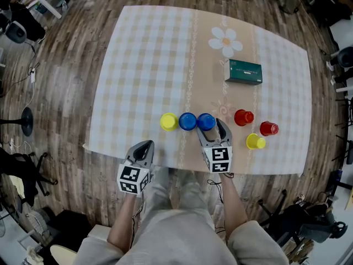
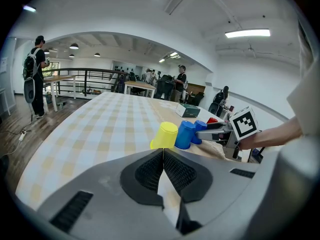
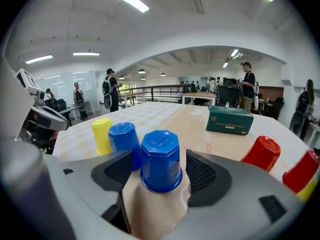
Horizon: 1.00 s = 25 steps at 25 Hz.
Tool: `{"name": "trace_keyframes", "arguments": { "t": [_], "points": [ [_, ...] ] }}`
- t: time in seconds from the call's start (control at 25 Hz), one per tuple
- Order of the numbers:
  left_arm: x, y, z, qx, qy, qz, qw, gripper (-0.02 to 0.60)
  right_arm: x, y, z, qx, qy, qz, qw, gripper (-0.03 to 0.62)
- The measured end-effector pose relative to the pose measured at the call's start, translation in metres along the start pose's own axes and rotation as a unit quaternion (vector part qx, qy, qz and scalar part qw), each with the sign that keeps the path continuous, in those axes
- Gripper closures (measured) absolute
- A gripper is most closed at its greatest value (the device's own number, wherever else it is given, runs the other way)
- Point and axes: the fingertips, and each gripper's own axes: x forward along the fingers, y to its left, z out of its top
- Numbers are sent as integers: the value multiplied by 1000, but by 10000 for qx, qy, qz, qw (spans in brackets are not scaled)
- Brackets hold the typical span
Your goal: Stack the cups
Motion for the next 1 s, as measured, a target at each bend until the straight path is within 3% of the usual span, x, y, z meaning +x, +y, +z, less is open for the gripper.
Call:
{"name": "trace_keyframes", "arguments": {
  "t": [0.44, 1.0],
  "points": [
    [14, -23, 7, 207, 37, -270, 9994, 569, -49, -24, -2, 287, -220, -463, 9983, 270],
    [48, -84, 19, 747, 218, -908, 9928, 569, -148, -109, -79, 1214, -21, -1803, 9761, 281]
  ]
}}
